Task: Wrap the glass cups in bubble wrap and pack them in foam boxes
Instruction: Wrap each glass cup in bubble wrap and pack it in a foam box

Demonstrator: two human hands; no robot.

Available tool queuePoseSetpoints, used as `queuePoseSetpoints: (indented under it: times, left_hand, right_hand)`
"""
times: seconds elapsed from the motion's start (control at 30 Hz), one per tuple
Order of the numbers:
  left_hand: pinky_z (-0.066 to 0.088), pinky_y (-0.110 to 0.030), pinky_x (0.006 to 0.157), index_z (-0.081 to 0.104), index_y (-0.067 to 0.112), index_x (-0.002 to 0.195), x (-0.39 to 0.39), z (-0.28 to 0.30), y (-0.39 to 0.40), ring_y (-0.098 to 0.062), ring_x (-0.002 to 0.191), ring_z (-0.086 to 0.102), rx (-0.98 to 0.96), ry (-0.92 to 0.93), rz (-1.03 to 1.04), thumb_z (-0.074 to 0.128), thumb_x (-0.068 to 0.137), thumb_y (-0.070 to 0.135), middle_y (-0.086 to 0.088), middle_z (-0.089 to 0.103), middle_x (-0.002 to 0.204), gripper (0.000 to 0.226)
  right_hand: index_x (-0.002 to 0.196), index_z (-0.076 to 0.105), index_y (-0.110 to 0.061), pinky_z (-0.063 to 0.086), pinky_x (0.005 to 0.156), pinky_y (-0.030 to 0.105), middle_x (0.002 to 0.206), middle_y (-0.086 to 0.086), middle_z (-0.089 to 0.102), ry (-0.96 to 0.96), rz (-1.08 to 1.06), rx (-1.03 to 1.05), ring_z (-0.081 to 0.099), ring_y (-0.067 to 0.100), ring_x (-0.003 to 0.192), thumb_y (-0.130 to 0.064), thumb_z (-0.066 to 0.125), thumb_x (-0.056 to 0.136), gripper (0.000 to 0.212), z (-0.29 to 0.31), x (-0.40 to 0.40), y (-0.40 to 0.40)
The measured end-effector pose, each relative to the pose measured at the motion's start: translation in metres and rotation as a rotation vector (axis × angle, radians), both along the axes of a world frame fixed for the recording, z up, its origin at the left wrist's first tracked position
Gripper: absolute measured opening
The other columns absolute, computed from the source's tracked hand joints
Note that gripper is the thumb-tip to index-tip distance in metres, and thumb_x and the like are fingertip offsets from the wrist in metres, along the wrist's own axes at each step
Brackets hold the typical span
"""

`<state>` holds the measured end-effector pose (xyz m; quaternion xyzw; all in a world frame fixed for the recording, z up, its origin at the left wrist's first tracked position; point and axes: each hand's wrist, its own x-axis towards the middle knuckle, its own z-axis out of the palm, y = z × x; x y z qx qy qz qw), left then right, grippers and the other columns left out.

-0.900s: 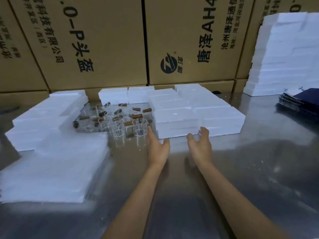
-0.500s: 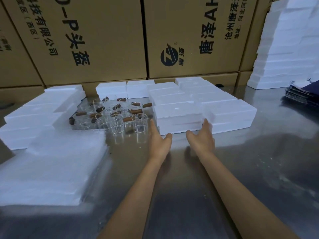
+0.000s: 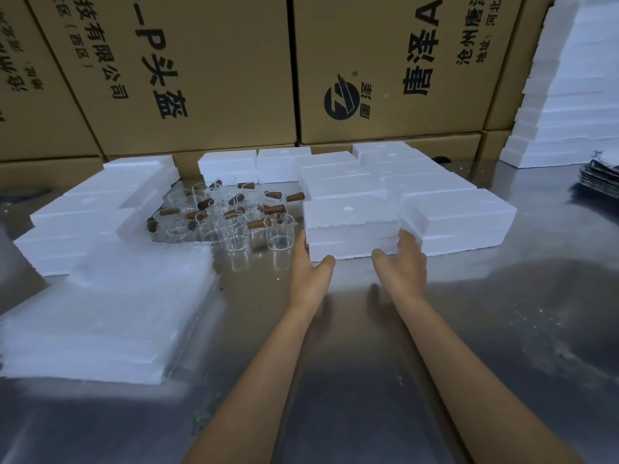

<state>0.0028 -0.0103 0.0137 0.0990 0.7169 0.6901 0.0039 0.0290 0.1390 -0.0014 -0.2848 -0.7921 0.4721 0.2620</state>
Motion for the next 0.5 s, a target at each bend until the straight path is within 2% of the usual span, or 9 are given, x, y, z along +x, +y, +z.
queuePoseSetpoints:
  times: [0.07,0.1,0.13,0.17,0.23,0.27,0.4,0.5]
  left_hand:
    - [0.045,-0.007,0.078,0.055,0.026,0.126,0.004,0.003,-0.007,0.014,0.09,0.061,0.004,-0.026,0.032,0.053,0.091,-0.002,0.014,0.067,0.109,0.045]
    - [0.042,-0.003,0.07,0.056,0.023,0.121,0.004,0.005,-0.011,0.013,0.085,0.061,0.0,-0.038,0.07,0.053,0.094,0.006,0.014,0.065,0.104,0.033]
    - [0.041,-0.005,0.068,0.057,0.021,0.114,0.006,0.01,-0.016,0.005,0.084,0.061,-0.015,-0.055,0.116,0.05,0.097,0.016,0.012,0.064,0.097,0.019]
    - [0.043,-0.011,0.074,0.057,0.017,0.106,0.007,0.013,-0.02,-0.008,0.088,0.061,-0.029,-0.059,0.146,0.044,0.098,0.028,0.006,0.063,0.093,0.018]
    - [0.051,-0.038,0.092,0.056,0.009,0.101,0.007,0.016,-0.027,-0.031,0.097,0.062,-0.06,-0.082,0.161,0.031,0.097,0.041,-0.011,0.066,0.099,0.041]
    - [0.05,-0.048,0.097,0.058,0.01,0.103,0.008,0.018,-0.03,-0.033,0.101,0.063,-0.077,-0.085,0.168,0.027,0.097,0.043,-0.013,0.067,0.104,0.046]
    - [0.046,-0.053,0.102,0.06,0.022,0.106,0.025,0.017,-0.046,-0.028,0.104,0.063,-0.16,-0.071,0.227,0.022,0.094,0.051,-0.006,0.067,0.109,0.049]
    - [0.044,-0.051,0.104,0.059,0.027,0.113,0.044,0.015,-0.059,-0.024,0.11,0.061,-0.214,-0.045,0.205,0.022,0.099,0.052,0.0,0.065,0.115,0.047]
  right_hand:
    - [0.136,0.048,-0.021,0.041,0.104,0.039,0.128,-0.002,0.052,0.073,0.006,-0.042,0.045,0.026,0.126,-0.022,0.057,0.088,0.049,0.002,0.007,-0.001]
    - [0.13,0.05,-0.022,0.042,0.1,0.037,0.118,-0.004,0.052,0.102,0.01,-0.053,0.048,0.026,0.122,-0.021,0.057,0.088,0.043,0.003,0.012,-0.003]
    - [0.123,0.051,-0.023,0.044,0.097,0.037,0.11,-0.006,0.051,0.12,0.016,-0.054,0.049,0.026,0.118,-0.02,0.057,0.088,0.036,0.004,0.017,-0.004]
    - [0.118,0.051,-0.023,0.046,0.094,0.038,0.106,-0.006,0.051,0.129,0.027,-0.046,0.051,0.027,0.115,-0.02,0.057,0.089,0.03,0.004,0.022,-0.007]
    - [0.113,0.051,-0.021,0.049,0.092,0.042,0.108,0.001,0.054,0.136,0.053,-0.011,0.054,0.029,0.111,-0.021,0.058,0.09,0.024,0.005,0.033,-0.012]
    - [0.113,0.051,-0.02,0.049,0.092,0.043,0.111,0.005,0.055,0.134,0.065,0.009,0.055,0.029,0.109,-0.022,0.058,0.09,0.024,0.005,0.038,-0.016]
    - [0.112,0.05,-0.021,0.044,0.084,0.035,0.114,0.006,0.052,0.117,0.115,0.112,0.053,0.028,0.104,-0.024,0.058,0.09,0.024,0.004,0.06,-0.029]
    - [0.117,0.05,-0.021,0.044,0.089,0.037,0.113,0.0,0.048,0.109,0.148,0.112,0.051,0.027,0.106,-0.024,0.058,0.091,0.027,0.004,0.078,-0.037]
